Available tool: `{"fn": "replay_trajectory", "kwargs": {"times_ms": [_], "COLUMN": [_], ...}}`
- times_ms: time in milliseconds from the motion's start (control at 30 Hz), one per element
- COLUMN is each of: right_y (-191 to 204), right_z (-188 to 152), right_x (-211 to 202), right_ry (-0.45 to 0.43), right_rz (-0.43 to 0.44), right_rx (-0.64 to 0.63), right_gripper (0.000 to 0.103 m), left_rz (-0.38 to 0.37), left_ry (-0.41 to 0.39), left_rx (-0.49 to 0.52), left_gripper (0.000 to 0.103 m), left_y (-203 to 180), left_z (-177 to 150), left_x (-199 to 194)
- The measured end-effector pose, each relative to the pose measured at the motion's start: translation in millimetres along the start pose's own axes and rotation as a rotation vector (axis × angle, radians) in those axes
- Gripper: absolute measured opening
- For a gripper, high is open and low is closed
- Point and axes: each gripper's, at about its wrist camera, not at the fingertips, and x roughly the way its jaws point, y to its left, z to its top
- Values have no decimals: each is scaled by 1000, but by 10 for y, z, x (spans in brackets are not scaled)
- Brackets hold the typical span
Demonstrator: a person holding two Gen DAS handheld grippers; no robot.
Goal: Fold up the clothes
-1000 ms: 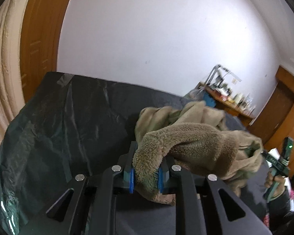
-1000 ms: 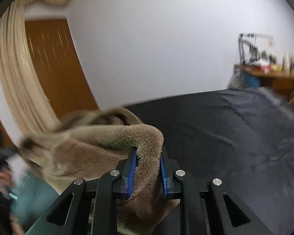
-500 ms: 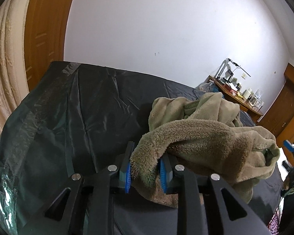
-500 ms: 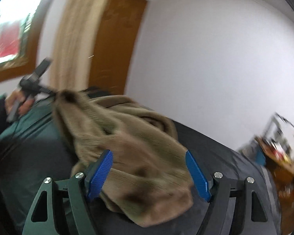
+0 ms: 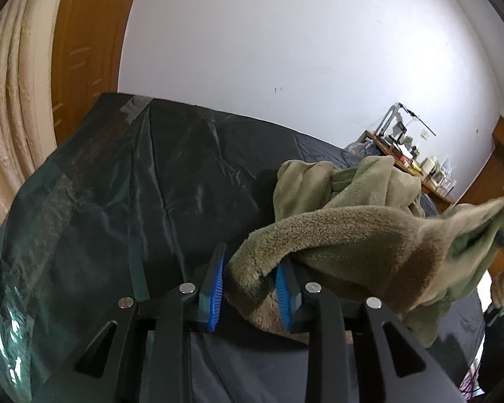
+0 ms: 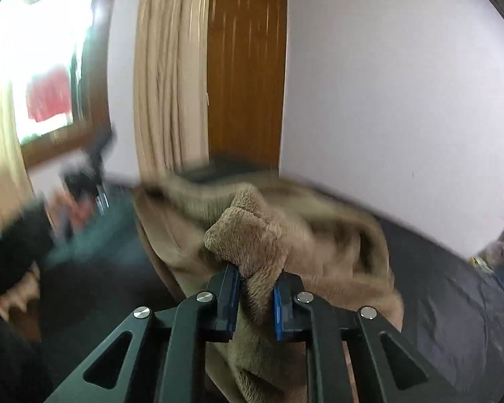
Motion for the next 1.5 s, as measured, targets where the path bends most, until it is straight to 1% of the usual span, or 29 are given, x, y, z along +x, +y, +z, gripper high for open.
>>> {"fn": "replay_trajectory", "kwargs": {"times_ms": [33, 100, 167, 233, 267, 300, 333, 367, 433, 500, 533, 567, 633, 700, 767, 900, 1000, 1200, 1300, 1400, 1433, 1500], "right_y": [-26, -127, -290, -465, -561, -656, -747, -837, -954, -1027, -1063, -1099, -1118, -1192, -1264, -1339, -1378, -1493, -1459, -1459, -1461, -1495], "right_z": [92, 241, 301, 280, 251, 219, 174, 124, 63, 11, -23, -61, -112, -278, -406, -492, -513, -623, -657, -641, -627, -617], "right_x": [-55, 8, 252, 535, 662, 771, 784, 771, 622, 391, 275, 160, 66, 36, 215, 396, 575, 909, 870, 780, 746, 700], "right_ry": [-44, -88, -60, 5, 47, 87, 99, 103, 72, 39, 36, 37, 61, 104, 144, 156, 178, 237, 220, 193, 190, 198], "right_rz": [-13, -107, -170, -189, -209, -231, -233, -230, -208, -182, -180, -182, -189, -182, -162, -97, -71, 2, -19, -67, -92, -115], "right_rx": [24, 61, 97, 113, 119, 128, 147, 168, 203, 212, 201, 187, 163, 158, 186, 227, 229, 285, 260, 230, 210, 178], "right_gripper": [17, 17, 18, 20, 29, 36, 54, 63, 63, 63, 63, 63, 63, 63, 63, 63, 63, 63, 63, 63, 64, 69], "left_rz": [-16, -44, -37, -36, -40, -42, -42, -42, -47, -60, -65, -69, -76, -76, -73, -67, -67, -64, -68, -72, -72, -68], "left_ry": [-6, -15, -16, -10, -5, 1, 9, 16, 30, 43, 48, 50, 54, 54, 55, 59, 65, 81, 82, 82, 81, 80], "left_rx": [-21, -61, -88, -107, -115, -121, -124, -124, -126, -137, -140, -143, -146, -145, -144, -140, -134, -141, -151, -158, -157, -153], "left_gripper": [36, 37, 37, 37, 37, 37, 37, 37, 37, 37, 37, 37, 37, 37, 37, 37, 37, 42, 46, 47, 47, 47], "left_y": [33, 92, 106, 113, 115, 117, 118, 124, 149, 183, 194, 203, 214, 214, 210, 224, 230, 257, 288, 308, 307, 303], "left_z": [-13, -37, -49, -53, -51, -54, -58, -64, -77, -84, -86, -89, -93, -93, -94, -97, -101, -110, -110, -111, -112, -112], "left_x": [4, 18, 65, 134, 166, 198, 232, 263, 315, 355, 368, 375, 387, 392, 401, 425, 450, 494, 496, 490, 486, 480]}}
